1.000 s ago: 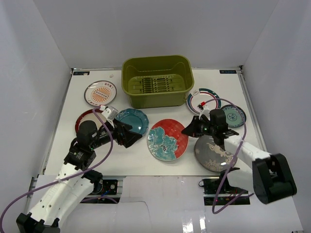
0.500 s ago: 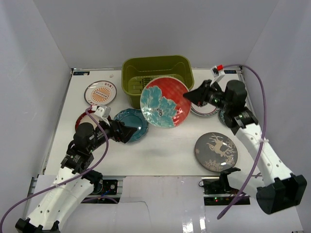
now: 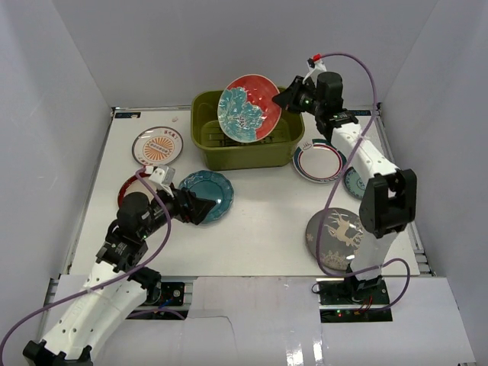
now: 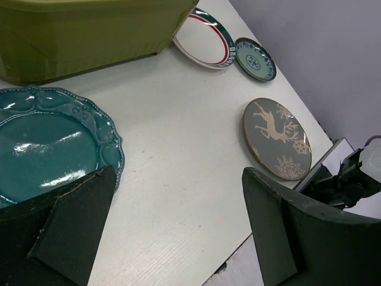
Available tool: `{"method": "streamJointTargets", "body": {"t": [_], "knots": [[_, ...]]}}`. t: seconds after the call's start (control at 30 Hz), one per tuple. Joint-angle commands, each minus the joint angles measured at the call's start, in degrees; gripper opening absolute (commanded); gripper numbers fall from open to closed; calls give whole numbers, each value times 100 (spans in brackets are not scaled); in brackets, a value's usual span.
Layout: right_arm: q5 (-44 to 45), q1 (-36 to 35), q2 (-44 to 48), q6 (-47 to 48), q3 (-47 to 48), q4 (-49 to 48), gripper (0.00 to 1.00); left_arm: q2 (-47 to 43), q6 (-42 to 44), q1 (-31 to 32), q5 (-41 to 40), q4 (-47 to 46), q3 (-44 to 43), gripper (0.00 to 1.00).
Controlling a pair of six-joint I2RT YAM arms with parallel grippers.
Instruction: Place the plates into the plastic bin on the countertop
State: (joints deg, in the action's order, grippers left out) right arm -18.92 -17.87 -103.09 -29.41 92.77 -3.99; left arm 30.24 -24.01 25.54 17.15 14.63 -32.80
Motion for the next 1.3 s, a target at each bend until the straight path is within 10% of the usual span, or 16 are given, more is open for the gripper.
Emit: {"method": "streamJointTargets", "body": {"t": [0.0, 0.57, 0.87, 1.27], "knots": [[90, 11, -386, -241, 1048, -841, 8, 96, -7, 48, 8, -13, -139, 98], [677, -428, -1829, 488, 1296, 55, 8, 869, -139, 39, 412, 13, -183, 96], [2339, -806, -1618, 1622, 1076, 935, 60, 1862, -920, 118, 1775, -785, 168, 94], [1666, -938, -1162, 1834, 1955, 1743, 94, 3837, -1659, 2199, -350, -1208, -578, 80]]}}
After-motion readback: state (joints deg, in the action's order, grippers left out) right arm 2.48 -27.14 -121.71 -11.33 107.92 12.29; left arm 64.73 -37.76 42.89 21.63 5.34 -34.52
